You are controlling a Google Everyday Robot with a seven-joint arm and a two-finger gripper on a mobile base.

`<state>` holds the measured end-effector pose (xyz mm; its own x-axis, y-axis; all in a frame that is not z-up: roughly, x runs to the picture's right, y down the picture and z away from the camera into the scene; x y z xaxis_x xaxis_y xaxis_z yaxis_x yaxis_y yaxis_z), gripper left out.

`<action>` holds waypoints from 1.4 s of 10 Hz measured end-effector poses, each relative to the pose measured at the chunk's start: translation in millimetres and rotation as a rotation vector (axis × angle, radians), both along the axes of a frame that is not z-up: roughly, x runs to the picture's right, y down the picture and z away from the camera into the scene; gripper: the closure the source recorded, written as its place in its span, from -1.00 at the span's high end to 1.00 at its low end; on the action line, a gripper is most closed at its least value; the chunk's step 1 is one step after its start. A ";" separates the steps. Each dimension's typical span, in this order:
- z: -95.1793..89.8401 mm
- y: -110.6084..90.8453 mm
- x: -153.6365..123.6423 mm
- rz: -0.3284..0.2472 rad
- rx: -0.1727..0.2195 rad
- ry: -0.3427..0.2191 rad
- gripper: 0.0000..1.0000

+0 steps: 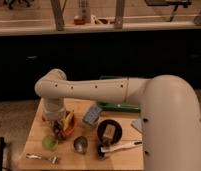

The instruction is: Place grapes in plastic cup

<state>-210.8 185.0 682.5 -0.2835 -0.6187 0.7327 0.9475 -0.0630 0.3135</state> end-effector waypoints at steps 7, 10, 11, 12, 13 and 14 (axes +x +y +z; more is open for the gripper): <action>8.5 23.6 -31.5 -0.075 -0.024 -0.032 -1.00; 10.4 31.6 -37.5 -0.094 -0.030 -0.035 -1.00; 10.4 34.6 -40.1 -0.101 -0.033 -0.038 -1.00; 10.1 37.6 -42.9 -0.110 -0.034 -0.041 -1.00; 9.8 39.7 -44.2 -0.117 -0.035 -0.042 -1.00; 9.4 41.4 -44.9 -0.122 -0.036 -0.043 -1.00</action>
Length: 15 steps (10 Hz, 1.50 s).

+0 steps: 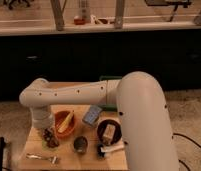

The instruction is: Place grapes in plastic cup

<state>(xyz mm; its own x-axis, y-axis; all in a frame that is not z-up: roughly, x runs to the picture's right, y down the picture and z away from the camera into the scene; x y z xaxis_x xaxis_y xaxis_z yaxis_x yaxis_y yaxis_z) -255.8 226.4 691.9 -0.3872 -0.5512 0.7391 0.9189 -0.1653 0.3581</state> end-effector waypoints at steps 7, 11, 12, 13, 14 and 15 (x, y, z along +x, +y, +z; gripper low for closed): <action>1.5 7.3 -6.4 -0.046 -0.032 -0.024 -0.02; 3.5 7.2 -10.8 -0.063 -0.050 -0.034 0.60; 4.0 6.1 -11.1 -0.065 -0.053 -0.038 0.60; 4.3 5.3 -11.6 -0.067 -0.055 -0.042 0.60; 4.3 3.9 -12.1 -0.068 -0.056 -0.047 0.60; 4.6 3.2 -12.3 -0.068 -0.059 -0.052 0.60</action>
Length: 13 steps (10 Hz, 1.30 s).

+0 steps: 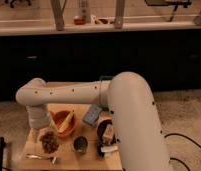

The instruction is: Place grapes in plastic cup

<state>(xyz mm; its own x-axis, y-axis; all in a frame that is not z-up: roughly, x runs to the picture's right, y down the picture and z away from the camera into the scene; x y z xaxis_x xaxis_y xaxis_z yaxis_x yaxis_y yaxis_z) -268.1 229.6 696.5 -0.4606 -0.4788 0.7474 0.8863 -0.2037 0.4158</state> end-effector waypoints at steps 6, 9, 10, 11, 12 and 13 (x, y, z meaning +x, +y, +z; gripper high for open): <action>0.6 -6.4 5.5 0.009 0.001 -0.007 0.60; 0.2 -8.7 6.4 0.010 0.003 -0.006 0.60; 0.4 -9.5 6.1 0.010 0.003 -0.005 0.60; 0.3 -10.1 6.0 0.009 0.002 -0.003 0.60; 0.4 -9.9 5.5 0.007 0.001 -0.003 0.60; 0.0 -9.7 4.7 0.005 0.000 -0.009 0.60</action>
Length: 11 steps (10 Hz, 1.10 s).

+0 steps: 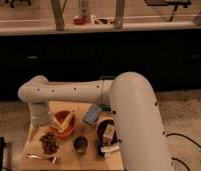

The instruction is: Place grapes in plastic cup

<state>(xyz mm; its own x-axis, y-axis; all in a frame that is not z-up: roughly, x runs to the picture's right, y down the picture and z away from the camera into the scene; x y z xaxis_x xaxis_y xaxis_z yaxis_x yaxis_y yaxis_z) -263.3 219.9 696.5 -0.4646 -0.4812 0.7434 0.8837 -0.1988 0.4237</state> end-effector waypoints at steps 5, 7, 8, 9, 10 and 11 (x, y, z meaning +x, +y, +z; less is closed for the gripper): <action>-3.9 -3.2 -4.2 -0.010 -0.009 -0.009 0.60; -4.2 -4.3 -4.1 -0.011 -0.011 -0.009 0.60; -4.3 -4.4 -4.3 -0.011 -0.010 -0.010 0.60; -4.3 -4.4 -4.4 -0.011 -0.010 -0.010 0.60; -4.4 -4.3 -4.5 -0.011 -0.011 -0.010 0.60; -4.4 -4.2 -4.6 -0.011 -0.010 -0.010 0.60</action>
<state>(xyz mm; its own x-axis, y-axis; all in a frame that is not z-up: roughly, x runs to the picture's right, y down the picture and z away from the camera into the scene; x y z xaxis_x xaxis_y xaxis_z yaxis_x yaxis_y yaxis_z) -267.9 215.7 692.1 -0.4775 -0.4680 0.7436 0.8771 -0.2044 0.4346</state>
